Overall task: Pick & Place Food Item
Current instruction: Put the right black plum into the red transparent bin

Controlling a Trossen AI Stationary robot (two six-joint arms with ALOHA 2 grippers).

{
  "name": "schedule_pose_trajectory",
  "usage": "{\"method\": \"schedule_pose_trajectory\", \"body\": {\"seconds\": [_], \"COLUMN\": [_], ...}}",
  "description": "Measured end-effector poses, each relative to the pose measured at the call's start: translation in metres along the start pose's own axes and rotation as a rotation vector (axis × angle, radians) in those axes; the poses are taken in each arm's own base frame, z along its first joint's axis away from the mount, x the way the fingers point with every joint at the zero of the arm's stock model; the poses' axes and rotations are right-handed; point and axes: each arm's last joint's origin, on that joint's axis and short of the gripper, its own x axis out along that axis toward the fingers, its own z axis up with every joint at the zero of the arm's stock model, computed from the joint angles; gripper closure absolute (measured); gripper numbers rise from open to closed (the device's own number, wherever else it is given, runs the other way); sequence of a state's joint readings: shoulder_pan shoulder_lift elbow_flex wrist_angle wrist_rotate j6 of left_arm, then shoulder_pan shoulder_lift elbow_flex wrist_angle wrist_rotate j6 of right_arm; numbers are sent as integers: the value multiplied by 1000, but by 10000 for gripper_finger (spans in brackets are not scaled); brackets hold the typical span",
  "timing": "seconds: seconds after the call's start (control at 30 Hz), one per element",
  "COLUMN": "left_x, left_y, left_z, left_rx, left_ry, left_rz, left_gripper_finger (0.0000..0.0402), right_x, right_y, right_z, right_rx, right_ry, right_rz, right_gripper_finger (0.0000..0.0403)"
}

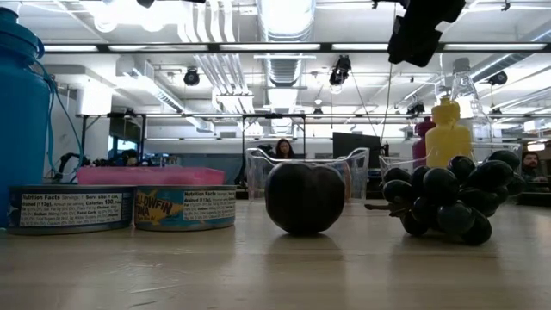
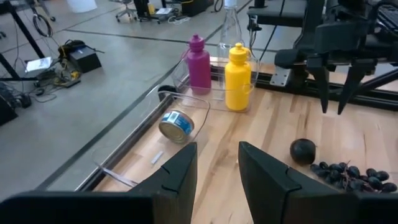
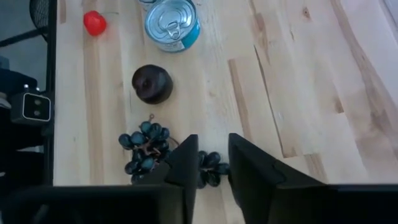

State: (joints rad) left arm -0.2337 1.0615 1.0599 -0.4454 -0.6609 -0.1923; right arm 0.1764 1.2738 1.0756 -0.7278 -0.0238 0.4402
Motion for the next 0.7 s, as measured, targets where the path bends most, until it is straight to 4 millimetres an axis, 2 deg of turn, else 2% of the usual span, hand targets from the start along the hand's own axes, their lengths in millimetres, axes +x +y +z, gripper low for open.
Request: {"method": "schedule_pose_trajectory", "body": {"seconds": [0.4, 0.53, 0.7], "left_x": [0, 0, 0], "left_y": [0, 0, 0], "left_z": [0, 0, 0], "left_rx": [-33, -46, -45], "left_ry": [-2, -2, -2], "left_rz": [-1, 0, -1], "left_gripper_finger": [284, 284, 284], "right_x": [1, 12, 37], "right_y": [-2, -6, -7], "right_z": [-5, -10, -12], "right_rx": [-45, -81, -190], "right_ry": [58, 147, 240], "right_rz": [-26, -75, -104], "right_gripper_finger": [209, 189, 181]}}
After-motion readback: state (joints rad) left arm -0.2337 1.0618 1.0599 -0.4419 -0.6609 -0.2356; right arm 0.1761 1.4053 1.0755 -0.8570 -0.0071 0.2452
